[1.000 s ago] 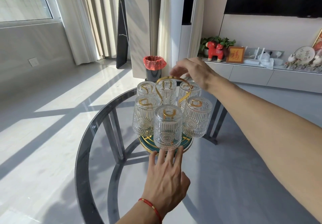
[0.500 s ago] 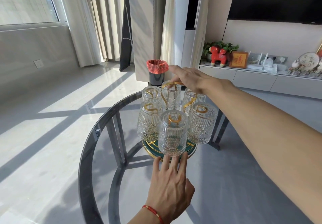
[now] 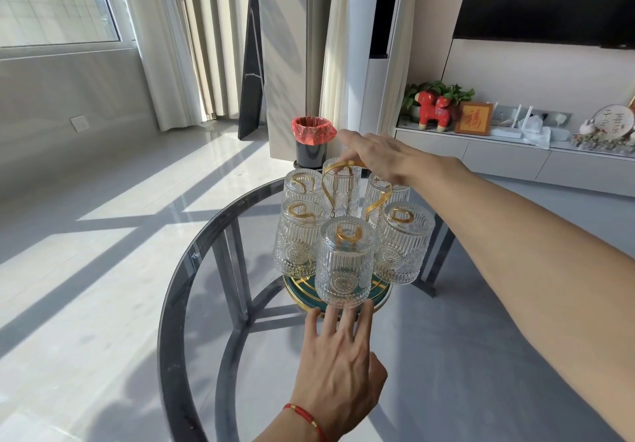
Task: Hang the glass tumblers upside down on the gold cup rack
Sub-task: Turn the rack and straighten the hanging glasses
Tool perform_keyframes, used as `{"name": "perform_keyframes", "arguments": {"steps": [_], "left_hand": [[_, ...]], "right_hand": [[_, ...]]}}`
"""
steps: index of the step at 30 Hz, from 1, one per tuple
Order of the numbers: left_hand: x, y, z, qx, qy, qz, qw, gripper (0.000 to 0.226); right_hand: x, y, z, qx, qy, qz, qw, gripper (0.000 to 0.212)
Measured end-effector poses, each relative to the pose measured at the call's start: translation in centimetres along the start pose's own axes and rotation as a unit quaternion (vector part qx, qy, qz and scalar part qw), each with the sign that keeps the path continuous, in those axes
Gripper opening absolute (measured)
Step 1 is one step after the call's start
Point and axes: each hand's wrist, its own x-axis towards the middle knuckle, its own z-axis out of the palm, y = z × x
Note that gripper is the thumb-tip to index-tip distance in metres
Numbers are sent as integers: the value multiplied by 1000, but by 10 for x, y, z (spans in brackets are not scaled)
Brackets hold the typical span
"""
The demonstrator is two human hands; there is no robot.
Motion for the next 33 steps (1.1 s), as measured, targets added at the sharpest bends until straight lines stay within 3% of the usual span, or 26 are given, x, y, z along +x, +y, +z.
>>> {"name": "perform_keyframes", "arguments": {"steps": [20, 24, 28, 33], "left_hand": [[-1, 2, -4, 3, -12, -3, 1000, 71], [-1, 2, -5, 5, -15, -5, 1000, 71], [-1, 2, -3, 0, -9, -2, 1000, 71], [-1, 2, -4, 0, -14, -2, 1000, 72]], "right_hand": [[-12, -6, 0, 30, -8, -19, 999, 85], [-18, -16, -4, 70, 22, -70, 995, 83], [-22, -36, -1, 27, -19, -110, 993, 80], [-24, -47, 8, -16, -71, -79, 994, 83]]}}
